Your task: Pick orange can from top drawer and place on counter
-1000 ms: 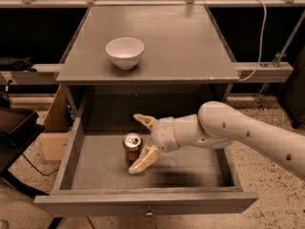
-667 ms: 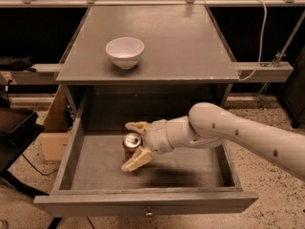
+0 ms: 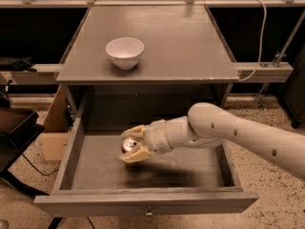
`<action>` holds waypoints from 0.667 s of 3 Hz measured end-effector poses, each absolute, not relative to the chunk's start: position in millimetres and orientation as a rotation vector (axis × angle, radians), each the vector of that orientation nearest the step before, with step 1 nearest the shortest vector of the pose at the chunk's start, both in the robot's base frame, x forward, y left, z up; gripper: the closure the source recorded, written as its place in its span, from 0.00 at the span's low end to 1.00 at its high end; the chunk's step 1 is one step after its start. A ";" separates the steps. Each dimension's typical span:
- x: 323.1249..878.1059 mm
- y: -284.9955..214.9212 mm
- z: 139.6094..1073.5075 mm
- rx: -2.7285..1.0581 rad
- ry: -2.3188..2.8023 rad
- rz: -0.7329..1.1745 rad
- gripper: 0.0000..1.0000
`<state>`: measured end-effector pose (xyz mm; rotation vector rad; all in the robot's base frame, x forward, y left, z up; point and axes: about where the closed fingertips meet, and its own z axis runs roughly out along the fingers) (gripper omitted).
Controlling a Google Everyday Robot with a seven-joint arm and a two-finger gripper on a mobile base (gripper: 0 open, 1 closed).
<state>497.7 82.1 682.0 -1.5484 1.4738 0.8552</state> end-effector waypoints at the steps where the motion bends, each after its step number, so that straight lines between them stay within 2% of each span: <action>1: 497.7 82.1 682.1 -1.548 1.474 0.855 0.88; 2: 479.6 81.3 719.7 -1.576 1.467 0.821 1.00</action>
Offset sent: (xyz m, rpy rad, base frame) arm -0.0707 -0.0077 0.1535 -0.0980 -0.1046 0.0132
